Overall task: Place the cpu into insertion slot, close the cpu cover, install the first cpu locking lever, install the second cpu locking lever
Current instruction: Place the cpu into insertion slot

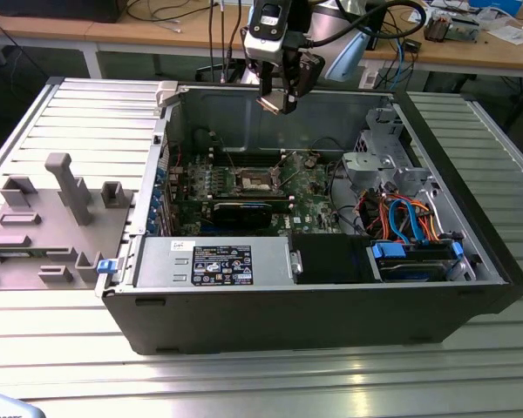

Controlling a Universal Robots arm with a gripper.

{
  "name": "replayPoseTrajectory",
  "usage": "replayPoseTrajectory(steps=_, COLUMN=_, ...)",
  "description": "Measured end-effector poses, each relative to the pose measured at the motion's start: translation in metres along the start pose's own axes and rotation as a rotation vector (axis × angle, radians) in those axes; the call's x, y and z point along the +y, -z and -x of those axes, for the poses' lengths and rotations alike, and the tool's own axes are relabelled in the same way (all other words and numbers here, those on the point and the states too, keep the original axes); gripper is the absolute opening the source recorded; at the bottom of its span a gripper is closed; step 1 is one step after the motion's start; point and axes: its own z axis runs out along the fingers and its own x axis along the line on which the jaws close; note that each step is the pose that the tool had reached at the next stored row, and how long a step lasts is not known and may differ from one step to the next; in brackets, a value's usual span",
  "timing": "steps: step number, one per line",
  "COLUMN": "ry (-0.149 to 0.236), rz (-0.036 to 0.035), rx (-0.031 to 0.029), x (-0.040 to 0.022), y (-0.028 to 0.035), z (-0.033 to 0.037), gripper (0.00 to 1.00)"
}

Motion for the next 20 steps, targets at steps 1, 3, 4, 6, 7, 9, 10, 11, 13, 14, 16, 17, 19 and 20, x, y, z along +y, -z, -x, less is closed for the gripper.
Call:
replayPoseTrajectory(steps=1, ry=-0.001, rz=0.0000, rx=-0.0001, x=0.0000, y=0.0000, z=0.0000, gripper=0.55)
replayPoseTrajectory(steps=3, ry=-0.003, rz=0.0000, rx=-0.0003, x=0.0000, y=0.0000, z=0.0000, gripper=0.55)
replayPoseTrajectory(steps=4, ry=-0.003, rz=0.0001, rx=-0.0003, x=0.0000, y=0.0000, z=0.0000, gripper=0.55)
replayPoseTrajectory(steps=6, ry=-0.005, rz=0.0001, rx=-0.0004, x=0.0000, y=0.0000, z=0.0000, gripper=0.55)
replayPoseTrajectory(steps=7, ry=-0.006, rz=0.0001, rx=-0.0005, x=0.0000, y=0.0000, z=0.0000, gripper=0.55)
replayPoseTrajectory(steps=9, ry=-0.009, rz=0.0002, rx=-0.0008, x=0.0000, y=0.0000, z=0.0000, gripper=0.55)
replayPoseTrajectory(steps=10, ry=-0.009, rz=0.0002, rx=-0.0008, x=0.0000, y=0.0000, z=0.0000, gripper=0.55)
replayPoseTrajectory(steps=11, ry=-0.010, rz=0.0001, rx=-0.0010, x=0.0000, y=0.0000, z=0.0000, gripper=0.55)
replayPoseTrajectory(steps=13, ry=-0.012, rz=0.0003, rx=-0.0011, x=0.0000, y=0.0000, z=0.0000, gripper=0.55)
replayPoseTrajectory(steps=14, ry=-0.012, rz=0.0003, rx=-0.0011, x=0.0000, y=0.0000, z=0.0000, gripper=0.55)
replayPoseTrajectory(steps=16, ry=-0.014, rz=0.0002, rx=-0.0013, x=0.0000, y=0.0000, z=0.0000, gripper=0.55)
replayPoseTrajectory(steps=17, ry=-0.015, rz=0.0003, rx=-0.0013, x=0.0000, y=0.0000, z=0.0000, gripper=0.55)
replayPoseTrajectory(steps=19, ry=-0.016, rz=0.0003, rx=-0.0015, x=0.0000, y=0.0000, z=0.0000, gripper=0.55)
replayPoseTrajectory(steps=20, ry=-0.017, rz=0.0003, rx=-0.0015, x=0.0000, y=0.0000, z=0.0000, gripper=0.55)
